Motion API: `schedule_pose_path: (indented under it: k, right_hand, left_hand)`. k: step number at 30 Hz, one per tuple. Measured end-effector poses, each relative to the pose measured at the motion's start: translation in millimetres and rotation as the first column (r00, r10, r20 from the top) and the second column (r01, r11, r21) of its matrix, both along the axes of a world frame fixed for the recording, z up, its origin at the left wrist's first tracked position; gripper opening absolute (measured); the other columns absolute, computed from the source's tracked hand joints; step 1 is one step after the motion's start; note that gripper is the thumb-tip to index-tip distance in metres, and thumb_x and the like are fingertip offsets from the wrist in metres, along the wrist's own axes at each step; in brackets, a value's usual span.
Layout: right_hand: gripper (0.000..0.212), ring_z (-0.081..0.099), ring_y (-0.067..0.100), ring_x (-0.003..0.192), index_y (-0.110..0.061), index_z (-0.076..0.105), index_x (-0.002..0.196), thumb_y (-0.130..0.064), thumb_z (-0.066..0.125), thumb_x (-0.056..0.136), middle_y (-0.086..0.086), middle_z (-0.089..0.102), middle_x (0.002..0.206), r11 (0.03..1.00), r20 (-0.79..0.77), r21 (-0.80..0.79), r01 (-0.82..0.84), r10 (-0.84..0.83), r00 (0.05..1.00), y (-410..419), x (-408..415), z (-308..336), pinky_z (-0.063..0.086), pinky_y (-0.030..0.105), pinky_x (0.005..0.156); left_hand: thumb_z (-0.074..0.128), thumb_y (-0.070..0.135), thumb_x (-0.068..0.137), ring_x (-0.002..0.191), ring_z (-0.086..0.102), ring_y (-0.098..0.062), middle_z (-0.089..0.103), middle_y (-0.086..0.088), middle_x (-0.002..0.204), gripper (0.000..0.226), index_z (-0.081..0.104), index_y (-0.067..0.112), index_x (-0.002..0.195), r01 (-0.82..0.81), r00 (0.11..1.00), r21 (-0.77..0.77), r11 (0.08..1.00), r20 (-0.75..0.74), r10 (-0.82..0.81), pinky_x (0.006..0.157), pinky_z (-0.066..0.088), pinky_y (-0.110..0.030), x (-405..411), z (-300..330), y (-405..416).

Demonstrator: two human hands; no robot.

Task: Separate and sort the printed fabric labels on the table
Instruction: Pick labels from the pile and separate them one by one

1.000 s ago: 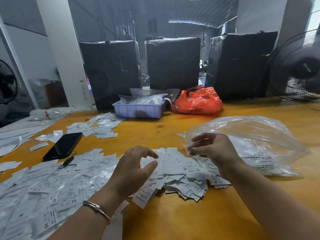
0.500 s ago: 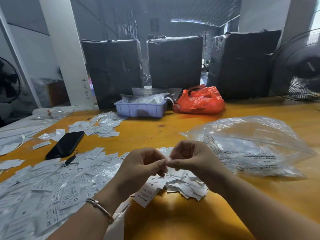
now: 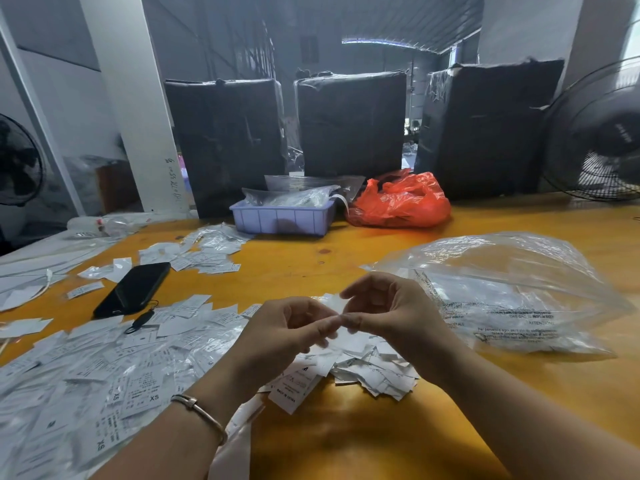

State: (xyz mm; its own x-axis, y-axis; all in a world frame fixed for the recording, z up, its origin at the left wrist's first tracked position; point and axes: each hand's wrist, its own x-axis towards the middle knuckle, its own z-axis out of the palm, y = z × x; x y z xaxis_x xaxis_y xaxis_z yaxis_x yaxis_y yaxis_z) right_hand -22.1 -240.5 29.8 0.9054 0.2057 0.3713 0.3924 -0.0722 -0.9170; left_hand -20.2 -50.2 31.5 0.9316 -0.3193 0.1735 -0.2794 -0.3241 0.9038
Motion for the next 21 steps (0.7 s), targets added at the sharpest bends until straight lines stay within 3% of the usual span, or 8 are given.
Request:
schedule_pose_path:
  k: [2,4,7,10,15,17,21]
  right_hand:
    - [0.018,0.07,0.019,0.069,-0.004,0.065,0.096,0.0,0.072,0.08,0.01,0.073,0.077,0.999,0.016,-0.001,0.049,-0.049,0.999,-0.3,2.4,0.3,0.051,0.018,0.062]
    - [0.011,0.07,0.021,0.073,-0.006,0.065,0.095,-0.003,0.068,0.084,0.008,0.073,0.078,0.977,0.053,-0.03,0.21,-0.208,0.977,-6.0,7.6,0.5,0.053,0.022,0.063]
    - [0.01,0.067,0.019,0.076,-0.011,0.067,0.092,-0.011,0.07,0.083,0.002,0.069,0.079,0.843,0.188,-0.322,0.431,-0.389,0.902,-18.2,15.0,-1.6,0.057,0.039,0.073]
    - [0.024,0.059,0.011,0.076,-0.02,0.068,0.092,-0.034,0.079,0.075,-0.007,0.063,0.084,0.728,0.185,-0.593,0.344,-0.292,0.938,-15.9,12.7,-3.2,0.053,0.035,0.073]
    - [0.048,0.049,0.01,0.089,-0.029,0.067,0.099,-0.06,0.076,0.064,-0.01,0.057,0.094,0.526,0.225,-0.801,0.285,-0.177,0.958,-3.0,11.8,-5.1,0.041,0.031,0.077]
    - [0.048,0.049,0.01,0.091,-0.028,0.067,0.1,-0.059,0.076,0.064,-0.009,0.057,0.095,0.515,0.222,-0.811,0.277,-0.167,0.961,-1.4,12.4,-6.1,0.042,0.032,0.078]
    - [0.034,0.051,0.009,0.082,-0.027,0.065,0.088,-0.042,0.084,0.064,-0.013,0.054,0.085,0.63,0.154,-0.741,0.233,-0.178,0.972,-1.4,11.7,-7.3,0.045,0.032,0.074]
  left_hand:
    - [0.072,0.019,0.085,0.068,0.067,-0.011,0.075,-0.005,0.076,0.01,0.075,0.009,0.088,-0.011,1.0,-0.001,1.0,0.019,0.011,0.059,0.048,-0.017,1.3,-2.2,0.1]
    - [0.071,0.011,0.086,0.063,0.066,-0.01,0.074,-0.005,0.072,0.005,0.075,0.008,0.083,-0.085,0.996,-0.036,0.996,0.032,0.086,0.057,0.047,-0.014,3.4,-3.8,2.2]
    - [0.073,0.012,0.084,0.057,0.063,-0.004,0.072,-0.002,0.066,0.007,0.072,0.009,0.077,-0.262,0.96,-0.125,0.957,0.063,0.271,0.052,0.045,-0.01,7.2,-5.1,6.8]
    - [0.076,0.019,0.08,0.056,0.062,-0.001,0.07,0.001,0.064,0.013,0.069,0.009,0.075,-0.372,0.918,-0.197,0.907,0.071,0.391,0.049,0.044,-0.008,10.7,-5.4,10.0]
    - [0.073,0.023,0.083,0.055,0.062,0.001,0.07,0.0,0.064,0.017,0.07,0.008,0.076,-0.362,0.922,-0.204,0.91,0.067,0.382,0.049,0.044,-0.008,9.8,-6.4,7.2]
    - [0.071,0.018,0.086,0.057,0.062,-0.001,0.072,-0.001,0.068,0.01,0.071,0.011,0.079,-0.327,0.937,-0.186,0.926,0.061,0.343,0.051,0.045,-0.009,8.7,-7.1,5.7]
    - [0.071,0.008,0.084,0.062,0.064,-0.003,0.074,0.0,0.074,0.006,0.073,0.013,0.085,-0.285,0.955,-0.18,0.942,0.035,0.295,0.054,0.047,-0.01,6.7,-6.4,5.4]
